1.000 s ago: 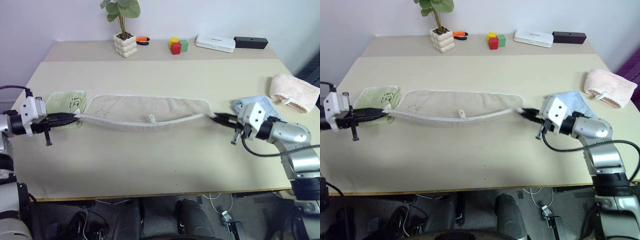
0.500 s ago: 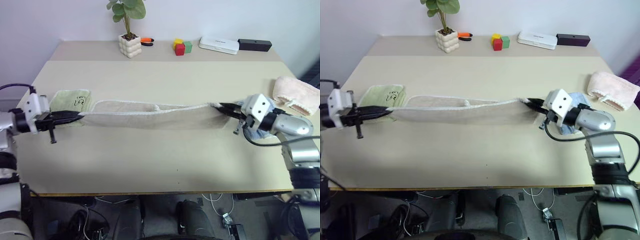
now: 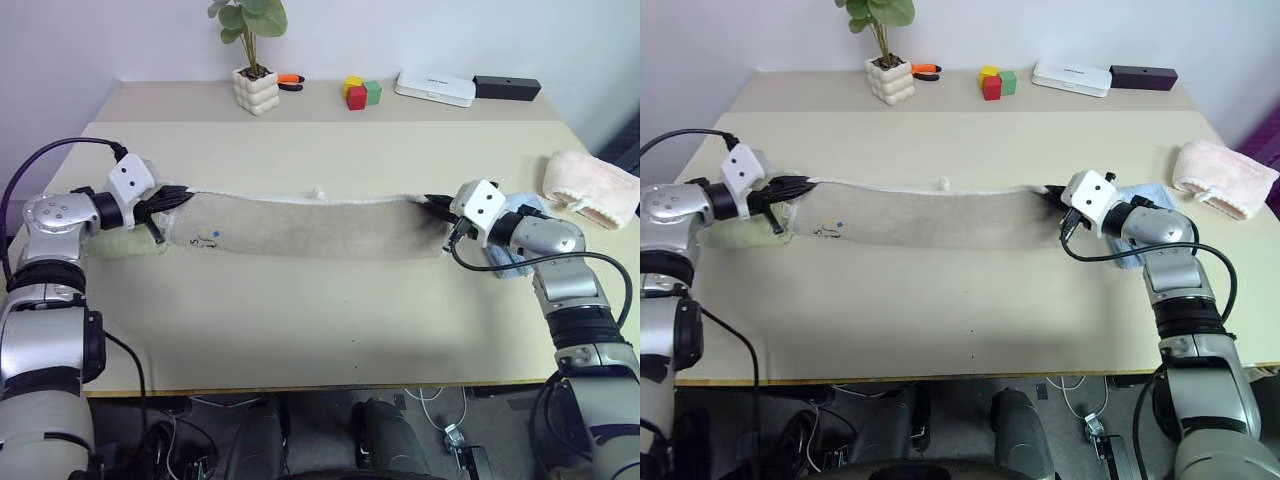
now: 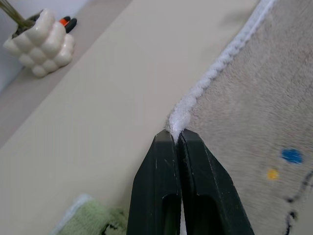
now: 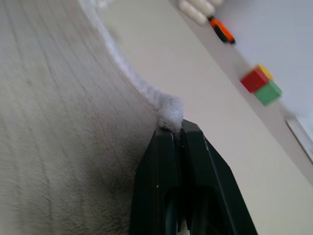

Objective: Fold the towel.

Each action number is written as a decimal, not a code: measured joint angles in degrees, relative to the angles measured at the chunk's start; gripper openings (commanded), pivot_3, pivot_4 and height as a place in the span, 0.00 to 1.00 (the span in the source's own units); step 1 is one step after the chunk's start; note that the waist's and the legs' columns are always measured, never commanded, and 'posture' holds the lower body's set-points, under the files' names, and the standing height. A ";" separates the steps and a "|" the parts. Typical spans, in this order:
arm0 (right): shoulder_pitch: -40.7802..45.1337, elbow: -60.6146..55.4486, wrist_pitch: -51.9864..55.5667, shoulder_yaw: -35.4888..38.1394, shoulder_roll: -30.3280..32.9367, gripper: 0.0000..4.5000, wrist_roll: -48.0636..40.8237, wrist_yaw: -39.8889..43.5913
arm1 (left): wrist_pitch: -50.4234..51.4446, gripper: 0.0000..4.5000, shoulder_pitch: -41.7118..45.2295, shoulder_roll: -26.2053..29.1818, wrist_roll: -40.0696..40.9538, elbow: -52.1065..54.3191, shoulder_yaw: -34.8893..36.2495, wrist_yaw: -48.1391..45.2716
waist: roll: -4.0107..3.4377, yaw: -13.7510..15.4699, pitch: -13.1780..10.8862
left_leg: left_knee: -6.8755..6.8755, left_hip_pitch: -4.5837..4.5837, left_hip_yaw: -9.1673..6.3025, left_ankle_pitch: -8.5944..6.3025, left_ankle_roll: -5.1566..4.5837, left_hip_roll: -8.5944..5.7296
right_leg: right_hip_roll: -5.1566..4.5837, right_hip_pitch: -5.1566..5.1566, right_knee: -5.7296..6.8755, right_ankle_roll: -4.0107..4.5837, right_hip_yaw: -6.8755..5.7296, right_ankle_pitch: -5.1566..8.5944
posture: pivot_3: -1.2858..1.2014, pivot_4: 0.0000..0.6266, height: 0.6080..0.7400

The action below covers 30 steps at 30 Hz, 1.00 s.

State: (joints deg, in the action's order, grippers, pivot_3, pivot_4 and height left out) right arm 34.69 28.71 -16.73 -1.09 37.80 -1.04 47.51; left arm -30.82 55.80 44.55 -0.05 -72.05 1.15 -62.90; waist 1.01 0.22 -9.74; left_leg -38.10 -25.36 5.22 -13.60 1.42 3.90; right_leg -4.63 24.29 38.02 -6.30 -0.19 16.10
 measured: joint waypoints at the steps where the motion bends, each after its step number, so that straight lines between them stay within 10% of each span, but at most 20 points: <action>1: 0.69 1.38 -0.02 -0.48 -0.61 0.00 0.59 -0.71 | 0.29 0.00 0.39 -0.25 -1.19 -0.62 -0.41 1.92 | 0.00 -0.08 0.00 | 0.00 0.00 0.00 0.00 0.00 0.00 | 0.00 0.00 0.00 0.00 0.00 0.00 | 0.52 0.24 0.96; 22: 1.23 4.36 -1.05 -2.63 -1.80 0.00 3.63 -2.65 | 4.08 0.00 2.48 -5.19 -9.94 -3.37 -2.45 16.37 | -0.01 0.00 -0.01 | 0.00 -0.01 0.01 0.12 0.21 -0.01 | -0.01 0.00 0.00 -0.01 0.00 0.00 | 0.52 0.24 0.96; 26: 0.34 3.44 0.74 -2.63 -1.98 0.21 2.00 -0.24 | 6.80 0.43 2.48 -5.74 -9.31 -3.87 -1.79 15.28 | -0.01 -0.07 -0.01 | 0.00 -0.01 0.01 0.13 0.22 -0.01 | 0.00 0.00 0.00 -0.01 0.00 0.00 | 0.52 0.24 0.96; 30: 0.05 3.08 1.23 -2.63 -1.97 0.65 1.98 0.09 | 6.62 0.89 2.47 -5.73 -9.43 -3.87 -1.84 16.39 | -0.01 -0.04 -0.01 | 0.00 -0.01 0.01 0.13 0.22 -0.01 | 0.00 0.00 0.00 -0.01 0.00 0.00 | 0.52 0.24 0.96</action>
State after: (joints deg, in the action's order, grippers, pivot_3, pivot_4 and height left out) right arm 34.74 31.80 -15.50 -3.72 35.82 0.94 47.60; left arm -24.20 58.27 38.82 -9.48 -75.92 -0.69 -46.50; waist 0.99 0.18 -9.74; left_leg -38.11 -25.37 5.23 -13.47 1.64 3.89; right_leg -4.64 24.28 38.02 -6.30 -0.19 16.10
